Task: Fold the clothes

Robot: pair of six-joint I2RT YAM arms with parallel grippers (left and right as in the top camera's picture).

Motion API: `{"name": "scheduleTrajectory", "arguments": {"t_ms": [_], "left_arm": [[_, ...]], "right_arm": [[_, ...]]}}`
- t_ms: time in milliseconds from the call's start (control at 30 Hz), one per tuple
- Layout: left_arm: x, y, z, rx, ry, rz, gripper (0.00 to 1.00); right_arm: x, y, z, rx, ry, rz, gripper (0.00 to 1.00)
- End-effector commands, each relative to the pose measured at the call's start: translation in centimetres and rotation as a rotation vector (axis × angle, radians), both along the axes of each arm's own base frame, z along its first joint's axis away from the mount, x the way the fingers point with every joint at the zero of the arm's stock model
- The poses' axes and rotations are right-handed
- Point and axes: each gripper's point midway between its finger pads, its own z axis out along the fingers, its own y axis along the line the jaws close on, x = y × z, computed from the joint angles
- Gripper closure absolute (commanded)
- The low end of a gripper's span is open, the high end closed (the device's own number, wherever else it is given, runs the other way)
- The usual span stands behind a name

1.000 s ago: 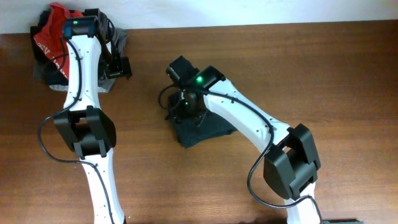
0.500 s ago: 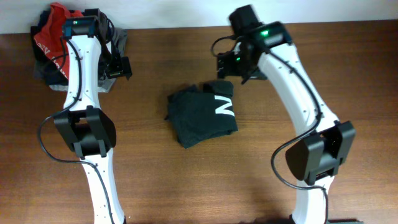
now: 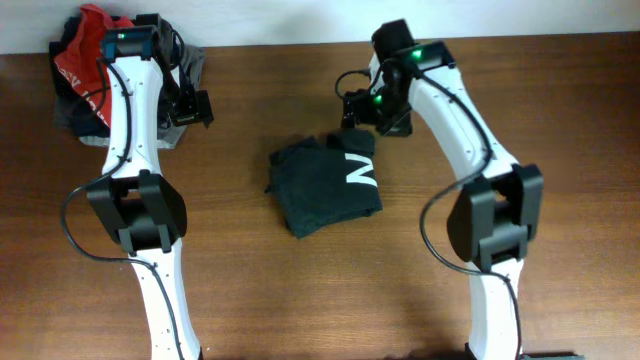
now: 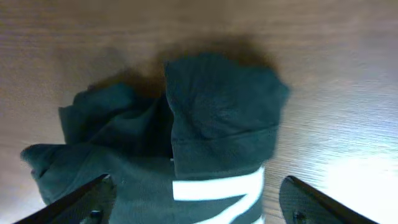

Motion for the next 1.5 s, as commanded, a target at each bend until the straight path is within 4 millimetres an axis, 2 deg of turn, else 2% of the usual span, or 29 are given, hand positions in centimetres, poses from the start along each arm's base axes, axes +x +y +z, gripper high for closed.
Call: {"name": "scheduleTrajectory", "arguments": {"t_ms": [0, 133, 533, 833, 1000, 1067, 1133, 1267, 1367, 1467], "left_arm": [[0.3, 0.0, 1.9, -0.008, -0.051, 0.014, 0.01], [0.3, 0.0, 1.9, -0.008, -0.051, 0.014, 0.01], [0.4, 0.0, 1.9, -0.008, -0.055, 0.014, 0.01], [0.4, 0.0, 1.9, -0.008, -0.055, 0.014, 0.01], [0.3, -0.1, 1.9, -0.008, -0.051, 0.013, 0.01], [0.3, 0.0, 1.9, -0.008, -0.051, 0.014, 0.01], [0.3, 0.0, 1.9, -0.008, -0.051, 0.014, 0.01], [0.3, 0.0, 1.9, -0.008, -0.052, 0.014, 0.01], [0.3, 0.0, 1.9, -0.008, -0.052, 0.014, 0.01], [0.4, 0.0, 1.9, -0.008, -0.055, 0.014, 0.01]], "right_arm": [[-0.9, 1.6, -1.6, 0.085, 0.083, 0.004, 0.14], [-1.1, 2.0, -2.5, 0.106, 0.116, 0.004, 0.18], [-1.3, 2.7, -2.8, 0.122, 0.133, -0.011, 0.19], [-1.2, 4.4, -3.1, 0.129, 0.127, -0.037, 0.2], [-1.4, 4.1, -3.9, 0.104, 0.151, -0.09, 0.21], [-1.4, 4.0, -4.0, 0.099, 0.15, -0.091, 0.28], [-1.4, 3.1, -4.3, 0.045, 0.148, -0.103, 0.31], [-1.3, 0.4, -3.9, -0.085, 0.133, -0.137, 0.29], [-1.3, -1.2, -2.7, -0.142, 0.134, -0.157, 0.25], [-1.1, -2.2, -1.2, -0.165, 0.122, -0.17, 0.16]]}}
